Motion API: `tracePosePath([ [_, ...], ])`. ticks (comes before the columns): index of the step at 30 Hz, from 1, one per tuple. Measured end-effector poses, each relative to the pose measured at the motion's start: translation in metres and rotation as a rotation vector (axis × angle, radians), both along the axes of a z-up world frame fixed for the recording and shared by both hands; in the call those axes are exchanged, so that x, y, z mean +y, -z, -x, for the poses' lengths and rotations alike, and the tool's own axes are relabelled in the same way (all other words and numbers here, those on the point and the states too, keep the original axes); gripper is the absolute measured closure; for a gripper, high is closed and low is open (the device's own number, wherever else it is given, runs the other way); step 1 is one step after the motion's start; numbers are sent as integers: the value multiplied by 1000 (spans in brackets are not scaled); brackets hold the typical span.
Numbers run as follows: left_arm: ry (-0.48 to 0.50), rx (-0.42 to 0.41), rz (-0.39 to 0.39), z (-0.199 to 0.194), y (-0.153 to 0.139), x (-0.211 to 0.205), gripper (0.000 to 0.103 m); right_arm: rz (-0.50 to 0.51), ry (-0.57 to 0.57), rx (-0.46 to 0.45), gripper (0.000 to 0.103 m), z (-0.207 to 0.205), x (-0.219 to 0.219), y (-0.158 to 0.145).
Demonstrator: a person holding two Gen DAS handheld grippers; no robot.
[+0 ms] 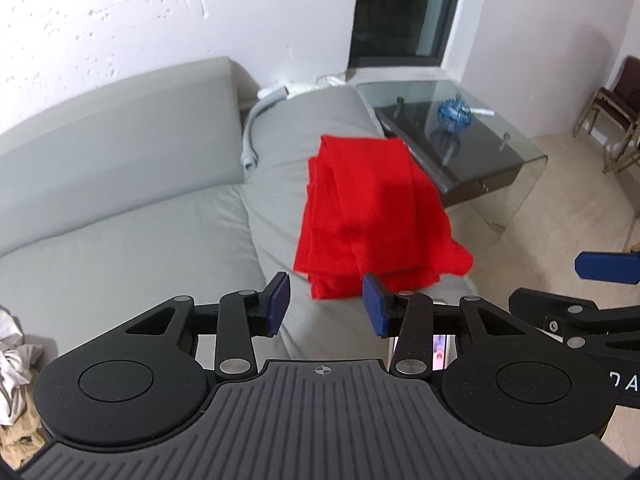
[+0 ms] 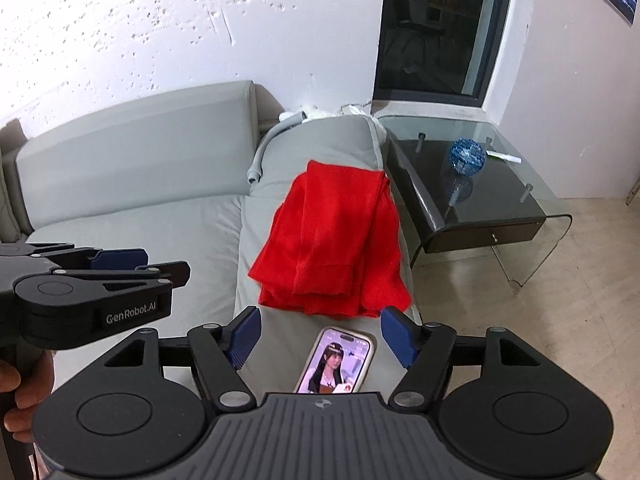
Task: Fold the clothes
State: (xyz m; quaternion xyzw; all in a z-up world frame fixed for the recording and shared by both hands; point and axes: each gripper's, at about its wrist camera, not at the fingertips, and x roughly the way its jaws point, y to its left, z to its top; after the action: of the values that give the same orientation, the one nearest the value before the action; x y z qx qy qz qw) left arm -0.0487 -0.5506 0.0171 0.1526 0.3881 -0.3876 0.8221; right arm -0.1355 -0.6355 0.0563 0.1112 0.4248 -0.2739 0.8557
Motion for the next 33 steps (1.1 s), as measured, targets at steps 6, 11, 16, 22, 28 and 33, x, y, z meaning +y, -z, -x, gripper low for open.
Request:
tracePosePath([
  [6,-8,1,-10,0,4,-1,57,-6,2,19,36,0,1,8],
  [11,-20,-7,-1,-1,3,1,57,2,9,11,35,1,1,8],
  [16,-25,-2,-11,-3,8,0,57,6,12,11,34,2,2,10],
  [22,-24,2,-16,-4,10,0,57,3,22,15,33,2,-1,13],
  [28,-24,7,-24,-5,14,-1,57,2,25,15,33,1,-2,14],
  [33,-21,4,-27,-4,15,-3,57,4,28,10,32,1,-4,13],
])
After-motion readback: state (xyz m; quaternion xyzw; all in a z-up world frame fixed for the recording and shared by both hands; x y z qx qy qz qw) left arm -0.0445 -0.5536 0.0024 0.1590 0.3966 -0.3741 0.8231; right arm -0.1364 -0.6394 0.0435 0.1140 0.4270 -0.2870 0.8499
